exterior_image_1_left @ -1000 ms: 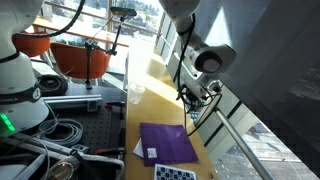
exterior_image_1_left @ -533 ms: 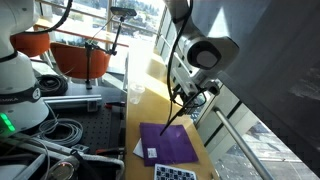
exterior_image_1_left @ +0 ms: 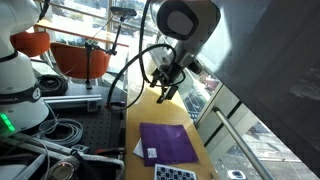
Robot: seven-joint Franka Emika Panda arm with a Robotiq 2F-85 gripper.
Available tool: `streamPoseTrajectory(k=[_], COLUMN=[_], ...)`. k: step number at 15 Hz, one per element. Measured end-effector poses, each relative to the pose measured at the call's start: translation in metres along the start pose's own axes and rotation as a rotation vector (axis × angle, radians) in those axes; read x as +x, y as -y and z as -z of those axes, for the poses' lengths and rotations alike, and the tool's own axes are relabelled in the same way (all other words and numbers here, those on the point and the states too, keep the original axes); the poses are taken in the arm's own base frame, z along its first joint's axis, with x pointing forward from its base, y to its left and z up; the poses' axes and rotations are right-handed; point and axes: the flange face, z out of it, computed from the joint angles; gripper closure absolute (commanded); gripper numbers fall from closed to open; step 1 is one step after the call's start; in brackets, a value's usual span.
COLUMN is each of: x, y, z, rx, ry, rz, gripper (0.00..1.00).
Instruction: Close the file
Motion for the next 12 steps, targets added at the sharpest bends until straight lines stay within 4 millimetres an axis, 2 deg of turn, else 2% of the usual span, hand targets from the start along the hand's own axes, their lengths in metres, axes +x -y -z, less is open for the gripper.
streamPoseTrajectory(k=[2,5,9,12], x=[-0.025,-0.048,-0.069,-0.078], y=[0.002,-0.006,-0.025,-0.042], z=[0.011,0.038,0.074,0.091], rx=[-0.034,-0.106,-0.138,-0.144], ry=[-0.023,-0.109,-0.22,-0.286], rz=[0.013,0.052,0.083,0.097], gripper=[0.0,0.0,0.0,0.0])
